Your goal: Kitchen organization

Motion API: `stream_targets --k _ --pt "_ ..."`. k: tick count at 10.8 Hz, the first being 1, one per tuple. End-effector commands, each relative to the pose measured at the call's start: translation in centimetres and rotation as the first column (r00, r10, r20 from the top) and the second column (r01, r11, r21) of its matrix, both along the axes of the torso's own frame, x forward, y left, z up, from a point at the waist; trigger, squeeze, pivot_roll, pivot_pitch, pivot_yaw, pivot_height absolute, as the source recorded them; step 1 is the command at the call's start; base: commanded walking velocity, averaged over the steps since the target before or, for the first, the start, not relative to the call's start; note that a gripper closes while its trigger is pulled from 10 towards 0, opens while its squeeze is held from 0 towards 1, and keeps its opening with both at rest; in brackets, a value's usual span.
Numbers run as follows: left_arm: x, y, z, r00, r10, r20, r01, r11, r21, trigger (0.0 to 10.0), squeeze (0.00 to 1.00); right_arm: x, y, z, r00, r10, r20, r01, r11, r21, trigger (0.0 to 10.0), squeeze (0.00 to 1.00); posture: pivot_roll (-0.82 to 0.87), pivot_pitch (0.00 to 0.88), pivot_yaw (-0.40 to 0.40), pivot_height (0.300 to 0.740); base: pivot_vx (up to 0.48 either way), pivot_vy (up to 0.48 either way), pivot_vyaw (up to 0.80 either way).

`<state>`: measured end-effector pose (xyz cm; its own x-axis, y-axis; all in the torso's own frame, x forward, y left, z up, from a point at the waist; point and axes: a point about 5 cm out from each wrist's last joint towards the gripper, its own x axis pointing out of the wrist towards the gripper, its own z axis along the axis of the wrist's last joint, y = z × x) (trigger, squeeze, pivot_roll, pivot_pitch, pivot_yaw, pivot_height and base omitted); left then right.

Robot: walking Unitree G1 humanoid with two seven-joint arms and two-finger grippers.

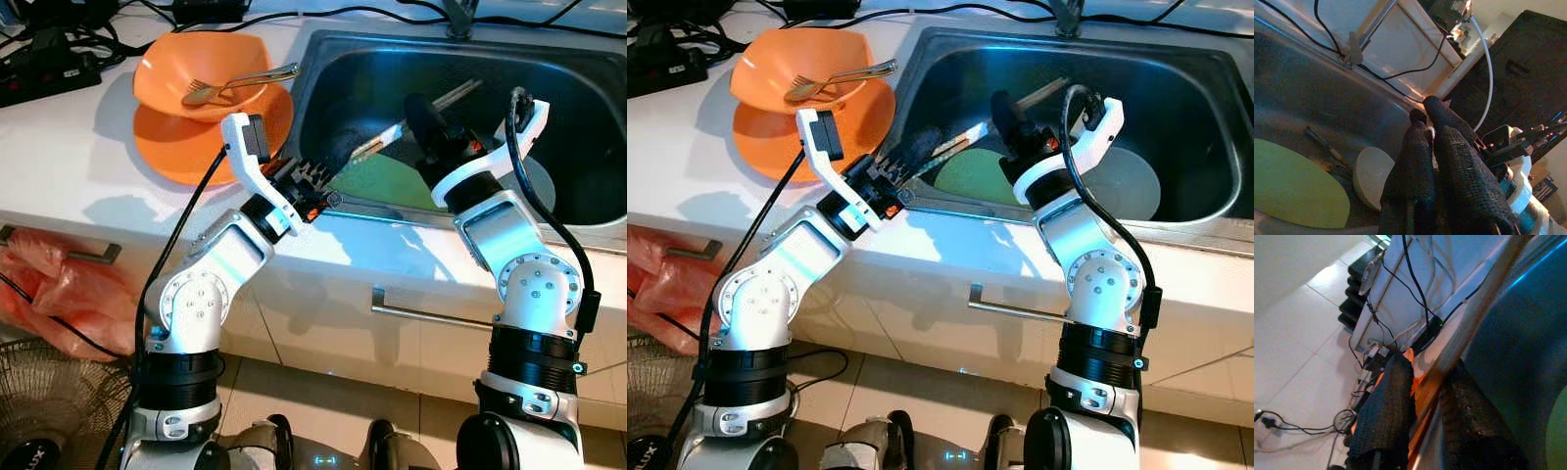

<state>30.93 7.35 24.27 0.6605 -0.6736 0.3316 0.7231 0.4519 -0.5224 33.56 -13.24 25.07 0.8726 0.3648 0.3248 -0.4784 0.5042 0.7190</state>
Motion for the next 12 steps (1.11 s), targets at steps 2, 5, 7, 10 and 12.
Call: stream_targets --k 2,5,7,10,12 --pt "0.0 -0.5 -0.3 1.0 -0.003 -0.011 0.004 0.998 0.057 10.0 1.0 -0.1 0.8 0.2 0.999 0.037 0.006 -0.037 0.999 -0.026 0.0 0.0 0.09 0.186 0.086 0.74 0.0 0.0 0.0" --pt "0.0 -0.3 -0.3 1.0 -0.006 -0.014 0.006 0.999 0.053 10.0 1.0 0.1 0.8 0.1 1.0 0.024 -0.002 -0.024 0.999 -0.028 0.0 0.0 0.1 0.185 0.084 0.74 0.0 0.0 0.0" --pt "0.0 -0.3 -0.4 1.0 0.005 -0.016 -0.003 0.998 0.064 10.0 1.0 0.3 0.5 -0.1 1.0 0.002 -0.013 -0.003 1.0 -0.031 0.0 0.0 0.1 0.181 0.083 0.74 0.0 0.0 0.0" --pt "-0.4 -0.1 -0.3 1.0 -0.022 -0.011 0.023 0.998 0.056 10.0 1.0 0.7 -0.1 -0.3 0.997 -0.072 -0.027 0.071 0.997 -0.038 0.0 0.0 0.1 0.182 0.082 0.74 0.0 0.0 0.0" --pt "-1.8 -0.4 -0.1 0.994 -0.109 0.023 0.107 0.99 0.093 10.0 1.0 1.9 -1.5 -0.4 0.98 -0.195 -0.042 0.193 0.98 -0.05 0.0 0.0 0.1 0.184 0.08 0.74 0.0 0.0 0.0"
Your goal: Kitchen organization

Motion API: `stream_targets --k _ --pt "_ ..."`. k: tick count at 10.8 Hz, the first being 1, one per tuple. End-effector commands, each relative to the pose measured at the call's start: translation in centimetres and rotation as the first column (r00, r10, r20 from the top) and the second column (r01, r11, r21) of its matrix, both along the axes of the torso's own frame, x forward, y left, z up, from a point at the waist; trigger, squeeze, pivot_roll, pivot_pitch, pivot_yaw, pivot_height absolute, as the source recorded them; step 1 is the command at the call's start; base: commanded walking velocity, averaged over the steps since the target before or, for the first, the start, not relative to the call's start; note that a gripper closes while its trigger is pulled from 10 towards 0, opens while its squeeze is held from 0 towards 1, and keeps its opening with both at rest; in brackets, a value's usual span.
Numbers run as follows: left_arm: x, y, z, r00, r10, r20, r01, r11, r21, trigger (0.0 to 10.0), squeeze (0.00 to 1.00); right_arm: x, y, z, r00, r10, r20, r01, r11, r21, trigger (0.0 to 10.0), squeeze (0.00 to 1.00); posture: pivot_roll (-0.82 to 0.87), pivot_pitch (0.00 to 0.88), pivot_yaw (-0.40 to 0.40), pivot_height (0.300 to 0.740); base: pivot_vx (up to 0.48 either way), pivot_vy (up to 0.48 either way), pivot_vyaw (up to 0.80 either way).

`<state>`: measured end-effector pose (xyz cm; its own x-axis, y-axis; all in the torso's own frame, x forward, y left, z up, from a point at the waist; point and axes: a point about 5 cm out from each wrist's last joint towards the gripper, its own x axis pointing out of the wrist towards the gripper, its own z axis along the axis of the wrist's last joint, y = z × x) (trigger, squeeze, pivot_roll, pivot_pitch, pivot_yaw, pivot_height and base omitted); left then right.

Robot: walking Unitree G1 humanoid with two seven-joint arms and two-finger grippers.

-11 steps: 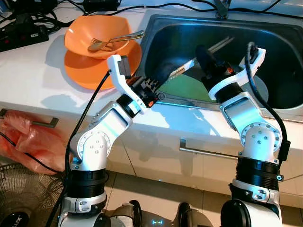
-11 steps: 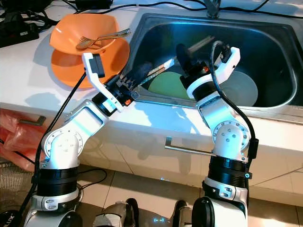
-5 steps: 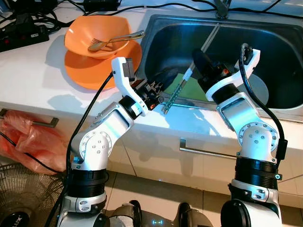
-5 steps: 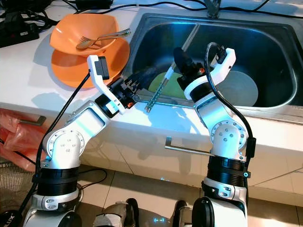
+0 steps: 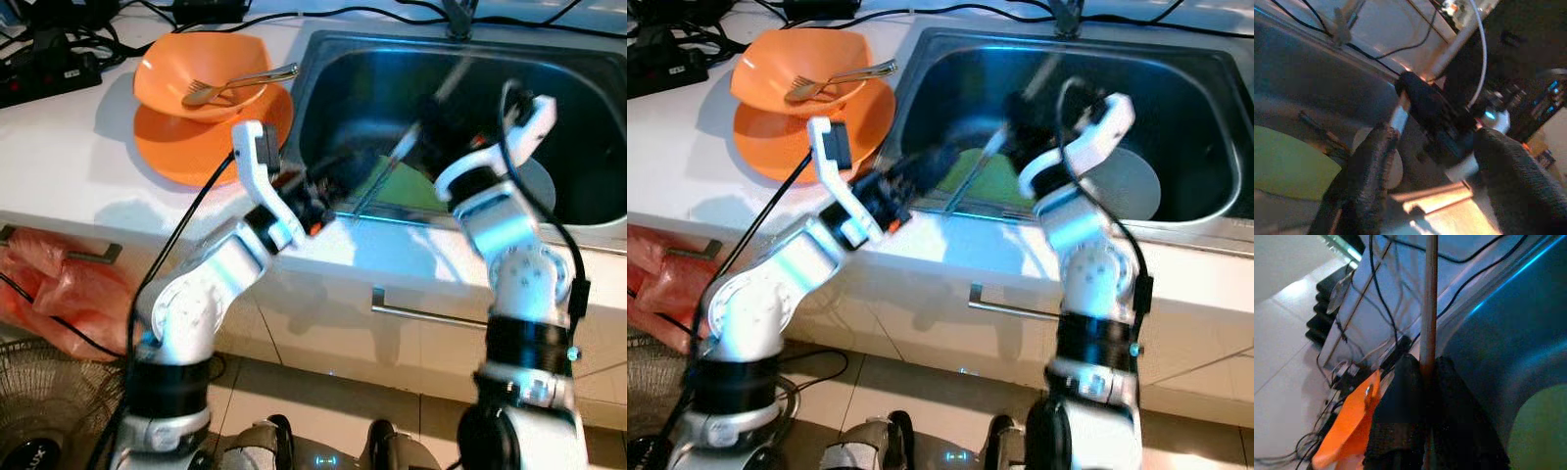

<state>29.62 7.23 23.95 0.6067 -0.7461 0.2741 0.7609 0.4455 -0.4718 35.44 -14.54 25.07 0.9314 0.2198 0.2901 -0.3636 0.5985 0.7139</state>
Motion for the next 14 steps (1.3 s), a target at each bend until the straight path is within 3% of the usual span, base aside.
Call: stream_targets --k 1,3,4,5,6,7,8,10,11,12,13,14 --pt "-0.8 -0.4 0.1 0.998 -0.052 0.02 0.052 0.999 0.017 10.0 1.0 0.5 -0.7 -0.3 0.998 -0.059 -0.017 0.059 0.998 -0.01 0.0 0.0 0.1 0.184 0.08 0.74 0.0 0.0 0.0" --pt "-1.1 -0.5 0.0 0.998 -0.053 0.024 0.052 0.998 0.046 10.0 1.0 1.6 -1.7 -0.3 0.99 -0.136 -0.022 0.135 0.99 -0.026 0.0 0.0 0.11 0.187 0.082 0.74 0.0 0.0 0.0" --pt "-1.3 -0.6 0.0 0.998 -0.061 0.03 0.059 0.997 0.057 10.0 1.0 2.3 -2.3 -0.6 0.978 -0.206 -0.028 0.202 0.975 -0.093 0.0 0.0 0.12 0.186 0.082 0.74 0.0 0.0 0.0" --pt "-1.5 -0.7 0.0 0.997 -0.072 0.04 0.068 0.994 0.083 10.0 1.0 2.8 -2.7 -1.3 0.964 -0.265 -0.014 0.253 0.934 -0.251 4.7 0.0 0.12 0.186 0.082 0.74 0.0 0.0 0.0" --pt "-1.7 -0.6 -0.2 0.997 -0.065 0.046 0.059 0.992 0.11 10.0 1.0 3.1 -2.3 -2.0 0.957 -0.286 0.057 0.273 0.809 -0.52 10.0 0.0 0.13 0.189 0.081 0.74 0.0 0.0 0.0" --pt "-1.6 -0.5 -0.3 0.997 -0.052 0.049 0.045 0.991 0.126 10.0 1.0 3.1 -2.1 -2.4 0.957 -0.276 0.093 0.273 0.739 -0.616 10.0 0.0 0.13 0.19 0.081 0.74 0.0 0.0 0.0" --pt "-1.5 -0.3 -0.2 0.998 -0.042 0.053 0.035 0.99 0.136 10.0 1.0 3.2 -2.1 -3.5 0.964 -0.221 0.146 0.252 0.591 -0.766 10.0 0.0 0.13 0.192 0.081 0.74 0.0 0.0 0.0" --pt "-1.6 -0.3 -0.3 0.997 -0.044 0.062 0.034 0.987 0.155 10.0 1.0 3.1 -1.5 -4.9 0.98 -0.092 0.175 0.198 0.411 -0.89 10.0 0.0 0.13 0.193 0.083 0.74 0.0 0.0 0.0" --pt "-1.6 -0.3 -0.3 0.997 -0.041 0.068 0.029 0.986 0.166 10.0 1.0 3.0 -1.1 -5.3 0.983 -0.052 0.174 0.181 0.374 -0.91 10.0 0.51 0.13 0.194 0.084 0.74 0.0 0.0 0.0" --pt "-1.5 -0.3 -0.4 0.997 -0.027 0.078 0.012 0.982 0.186 10.0 0.0 2.8 -0.4 -5.8 0.986 -0.007 0.167 0.158 0.361 -0.919 10.0 0.9 0.13 0.194 0.086 0.74 0.0 0.0 0.0" --pt "-1.4 -0.3 -0.4 0.997 -0.025 0.079 0.01 0.982 0.189 10.0 0.0 2.8 -0.1 -6.1 0.986 0.007 0.169 0.155 0.363 -0.919 10.0 1.0 0.14 0.195 0.088 0.74 0.0 0.0 0.0" --pt "-1.4 -0.3 -0.4 0.997 -0.026 0.079 0.01 0.981 0.195 10.0 0.0 2.7 0.3 -6.3 0.985 0.033 0.167 0.143 0.37 -0.918 10.0 1.0 0.14 0.195 0.09 0.74 0.0 0.0 0.0"
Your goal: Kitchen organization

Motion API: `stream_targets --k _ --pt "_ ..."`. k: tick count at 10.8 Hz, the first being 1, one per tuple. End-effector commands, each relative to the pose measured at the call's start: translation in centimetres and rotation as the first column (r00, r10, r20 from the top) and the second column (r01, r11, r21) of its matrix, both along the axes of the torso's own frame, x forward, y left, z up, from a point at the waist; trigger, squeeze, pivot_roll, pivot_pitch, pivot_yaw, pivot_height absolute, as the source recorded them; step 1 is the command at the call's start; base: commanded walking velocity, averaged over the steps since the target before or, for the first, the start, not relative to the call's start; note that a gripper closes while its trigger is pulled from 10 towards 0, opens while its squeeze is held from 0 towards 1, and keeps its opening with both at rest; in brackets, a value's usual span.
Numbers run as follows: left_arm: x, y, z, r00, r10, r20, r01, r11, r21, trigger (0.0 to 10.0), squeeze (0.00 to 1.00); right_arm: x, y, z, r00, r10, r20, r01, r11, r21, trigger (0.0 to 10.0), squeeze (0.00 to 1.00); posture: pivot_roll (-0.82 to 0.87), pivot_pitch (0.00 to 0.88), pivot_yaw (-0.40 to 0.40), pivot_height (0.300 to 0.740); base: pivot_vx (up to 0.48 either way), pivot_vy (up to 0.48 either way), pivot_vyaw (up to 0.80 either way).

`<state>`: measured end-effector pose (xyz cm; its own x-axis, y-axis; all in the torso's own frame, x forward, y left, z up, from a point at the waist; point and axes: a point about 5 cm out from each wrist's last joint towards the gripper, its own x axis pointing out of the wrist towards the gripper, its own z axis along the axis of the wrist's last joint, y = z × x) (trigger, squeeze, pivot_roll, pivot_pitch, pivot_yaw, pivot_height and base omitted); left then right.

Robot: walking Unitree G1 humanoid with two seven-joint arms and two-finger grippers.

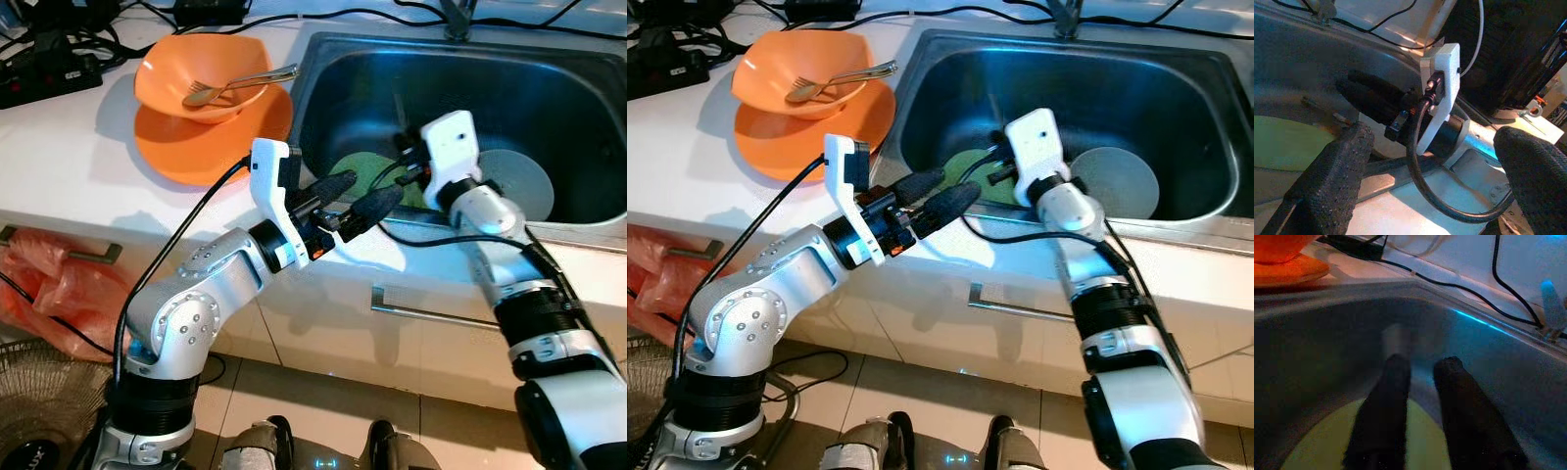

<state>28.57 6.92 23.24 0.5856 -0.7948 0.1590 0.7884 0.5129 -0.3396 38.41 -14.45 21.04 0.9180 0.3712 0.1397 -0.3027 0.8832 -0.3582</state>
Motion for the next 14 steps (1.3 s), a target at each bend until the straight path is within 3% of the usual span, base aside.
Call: stream_targets --k 1,5,7,9,11,12,13,14 --pt "-0.4 0.1 0.3 1.0 -0.008 0.03 0.007 1.0 0.01 10.0 0.0 -0.3 0.3 -2.3 0.997 0.013 -0.076 -0.015 1.0 -0.023 10.0 1.0 0.14 0.194 0.091 0.74 0.0 0.0 0.0" --pt "-0.2 0.1 0.4 0.999 0.005 0.048 -0.007 1.0 0.03 10.0 0.0 0.0 0.1 -1.2 0.999 0.004 -0.05 -0.001 0.998 0.058 10.0 1.0 0.14 0.19 0.091 0.74 0.0 0.0 0.0" --pt "1.1 1.2 1.1 0.983 0.13 0.127 -0.141 0.986 0.083 10.0 0.0 -0.3 -0.2 0.7 1.0 -0.019 0.011 0.016 0.979 0.202 10.0 1.0 0.14 0.188 0.09 0.74 0.0 0.0 0.0" --pt "3.3 3.5 2.0 0.924 0.322 0.207 -0.35 0.93 0.114 10.0 0.0 -1.0 -0.6 2.0 0.999 -0.016 0.049 -0.001 0.946 0.324 10.0 1.0 0.14 0.186 0.086 0.74 0.0 0.0 0.0" --pt "4.7 5.3 2.4 0.867 0.429 0.256 -0.473 0.869 0.144 10.0 0.0 -1.9 -0.2 2.5 0.998 0.015 0.066 -0.038 0.932 0.361 10.0 1.0 0.14 0.186 0.087 0.74 0.0 0.0 0.0" --pt "5.8 6.7 2.5 0.805 0.509 0.303 -0.573 0.8 0.179 10.0 0.0 -3.4 1.4 2.2 0.991 0.116 0.069 -0.134 0.92 0.369 10.0 0.19 0.13 0.185 0.088 0.74 0.0 0.0 0.0" --pt "6.7 7.6 2.8 0.754 0.57 0.326 -0.64 0.751 0.166 10.0 0.0 -4.3 2.3 1.9 0.984 0.168 0.051 -0.175 0.907 0.382 10.0 0.0 0.13 0.186 0.087 0.74 0.0 0.0 0.0" --pt "7.5 8.5 2.9 0.72 0.605 0.34 -0.681 0.712 0.174 10.0 0.0 -5.6 3.7 1.7 0.963 0.267 0.021 -0.249 0.863 0.441 10.0 0.0 0.13 0.185 0.088 0.74 0.0 0.0 0.0"
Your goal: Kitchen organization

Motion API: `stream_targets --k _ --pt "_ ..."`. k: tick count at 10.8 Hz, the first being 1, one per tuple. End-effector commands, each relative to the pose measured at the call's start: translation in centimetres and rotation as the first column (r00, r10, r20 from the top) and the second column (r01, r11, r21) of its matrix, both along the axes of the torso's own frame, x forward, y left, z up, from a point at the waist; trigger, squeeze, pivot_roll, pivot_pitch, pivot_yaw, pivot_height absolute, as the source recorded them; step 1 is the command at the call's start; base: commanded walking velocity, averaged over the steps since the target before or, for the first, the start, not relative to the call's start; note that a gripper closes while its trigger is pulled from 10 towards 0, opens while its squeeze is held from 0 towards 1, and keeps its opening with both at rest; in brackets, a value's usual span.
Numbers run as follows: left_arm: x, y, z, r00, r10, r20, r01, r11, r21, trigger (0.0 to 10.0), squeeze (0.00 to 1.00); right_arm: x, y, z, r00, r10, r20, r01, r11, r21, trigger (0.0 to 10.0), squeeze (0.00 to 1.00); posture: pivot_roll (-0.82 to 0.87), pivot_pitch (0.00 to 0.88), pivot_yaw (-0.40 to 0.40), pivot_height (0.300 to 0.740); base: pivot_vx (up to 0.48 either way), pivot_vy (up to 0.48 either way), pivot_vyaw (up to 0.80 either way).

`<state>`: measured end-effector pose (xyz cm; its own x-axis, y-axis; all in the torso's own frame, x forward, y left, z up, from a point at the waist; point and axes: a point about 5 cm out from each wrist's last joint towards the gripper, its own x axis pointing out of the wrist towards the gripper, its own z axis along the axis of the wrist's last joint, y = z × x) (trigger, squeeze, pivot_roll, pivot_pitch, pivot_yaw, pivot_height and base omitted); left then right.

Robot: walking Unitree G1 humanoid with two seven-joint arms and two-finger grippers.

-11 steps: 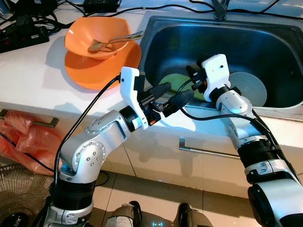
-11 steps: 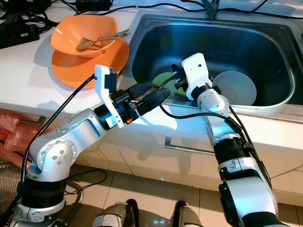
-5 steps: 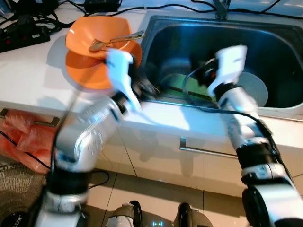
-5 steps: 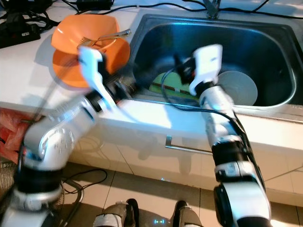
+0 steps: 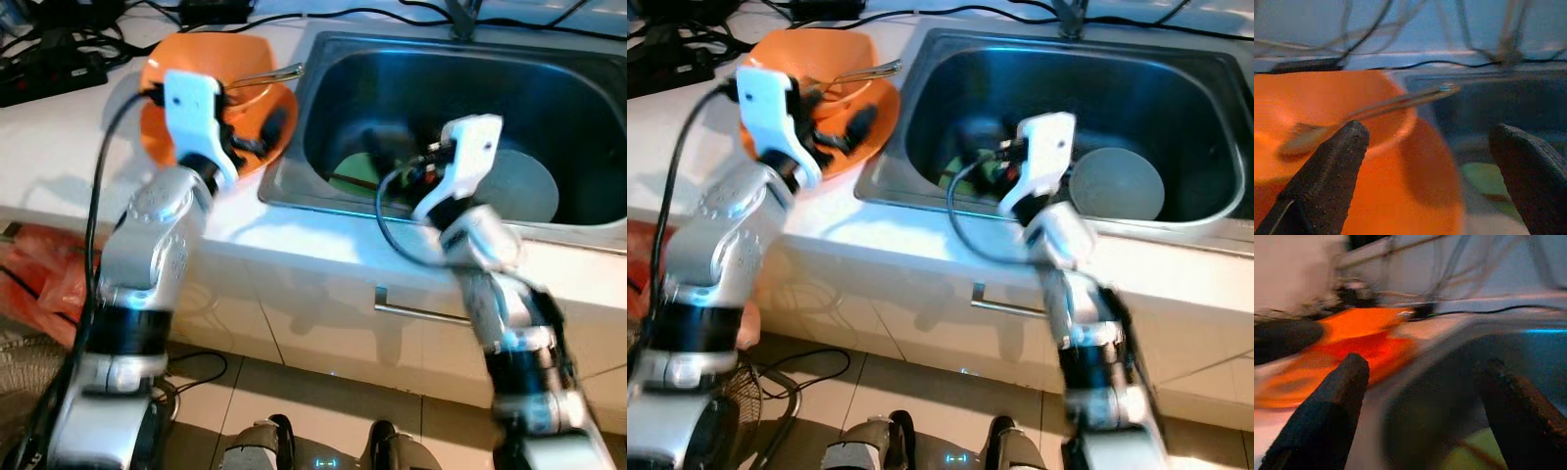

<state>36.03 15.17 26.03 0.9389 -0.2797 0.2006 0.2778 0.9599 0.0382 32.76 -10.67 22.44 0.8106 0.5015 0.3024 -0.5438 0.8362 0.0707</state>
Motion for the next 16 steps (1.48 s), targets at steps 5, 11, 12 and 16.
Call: stream_targets --k 5,11,12,16 --pt "1.1 1.6 -0.2 0.996 0.089 0.002 -0.089 0.991 0.1 10.0 0.0 -3.1 2.9 -0.3 0.98 0.188 -0.071 -0.18 0.978 0.106 10.0 0.0 0.12 0.18 0.092 0.74 0.0 0.0 0.0" --pt "3.3 4.8 2.2 0.995 0.063 -0.081 -0.032 0.941 0.337 10.0 0.0 -3.7 3.4 -0.4 0.974 0.201 -0.105 -0.189 0.976 0.112 10.0 0.0 0.13 0.179 0.1 0.74 0.0 0.0 0.0" --pt "3.5 5.1 1.8 0.99 0.044 -0.136 0.012 0.923 0.384 10.0 0.0 -3.6 3.3 -0.3 0.975 0.197 -0.102 -0.186 0.976 0.111 10.0 0.0 0.13 0.179 0.1 0.74 0.0 0.0 0.0" --pt "4.3 5.6 1.7 0.966 -0.044 -0.254 0.146 0.904 0.401 10.0 0.0 -3.7 3.2 -0.1 0.976 0.192 -0.104 -0.181 0.977 0.109 10.0 0.0 0.12 0.185 0.101 0.74 0.0 0.0 0.0"
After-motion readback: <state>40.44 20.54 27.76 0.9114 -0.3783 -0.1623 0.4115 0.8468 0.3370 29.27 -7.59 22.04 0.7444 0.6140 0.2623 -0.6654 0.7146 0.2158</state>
